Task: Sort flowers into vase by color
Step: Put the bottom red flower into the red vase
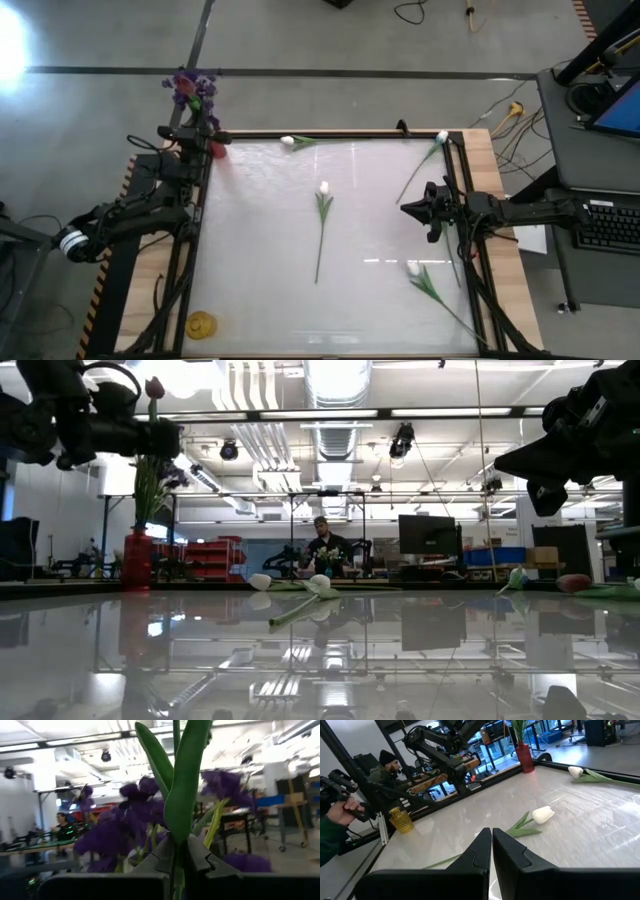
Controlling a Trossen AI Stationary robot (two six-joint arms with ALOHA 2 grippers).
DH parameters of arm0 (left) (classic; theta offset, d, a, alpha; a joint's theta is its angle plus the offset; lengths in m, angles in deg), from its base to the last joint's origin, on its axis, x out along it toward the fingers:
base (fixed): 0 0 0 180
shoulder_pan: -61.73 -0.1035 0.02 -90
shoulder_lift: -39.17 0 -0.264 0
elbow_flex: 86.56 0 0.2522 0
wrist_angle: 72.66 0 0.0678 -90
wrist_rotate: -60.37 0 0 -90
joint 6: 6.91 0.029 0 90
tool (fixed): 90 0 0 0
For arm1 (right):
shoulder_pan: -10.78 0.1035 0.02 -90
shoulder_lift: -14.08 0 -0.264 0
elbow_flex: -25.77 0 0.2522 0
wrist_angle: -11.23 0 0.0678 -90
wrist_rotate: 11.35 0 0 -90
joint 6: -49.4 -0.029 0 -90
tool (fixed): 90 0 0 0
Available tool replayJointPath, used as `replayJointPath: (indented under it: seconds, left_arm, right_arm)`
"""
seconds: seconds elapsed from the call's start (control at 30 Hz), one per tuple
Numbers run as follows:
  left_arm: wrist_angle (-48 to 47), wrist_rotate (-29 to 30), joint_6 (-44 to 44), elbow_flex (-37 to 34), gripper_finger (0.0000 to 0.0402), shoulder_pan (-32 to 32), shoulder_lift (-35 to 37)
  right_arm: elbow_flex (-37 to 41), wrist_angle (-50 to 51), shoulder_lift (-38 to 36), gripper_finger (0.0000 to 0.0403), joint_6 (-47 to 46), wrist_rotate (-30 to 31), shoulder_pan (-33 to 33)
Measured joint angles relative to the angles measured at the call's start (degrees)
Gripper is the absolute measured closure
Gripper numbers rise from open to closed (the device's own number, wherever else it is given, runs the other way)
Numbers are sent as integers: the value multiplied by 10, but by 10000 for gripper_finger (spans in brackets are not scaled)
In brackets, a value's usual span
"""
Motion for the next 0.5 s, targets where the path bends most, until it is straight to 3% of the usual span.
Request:
replayJointPath:
  seconds: [0.5]
  left_arm:
    - [-42, 42, 4, -2, 402, 0, 0]
  right_arm:
    - [0, 0, 0, 394, 2, 0, 0]
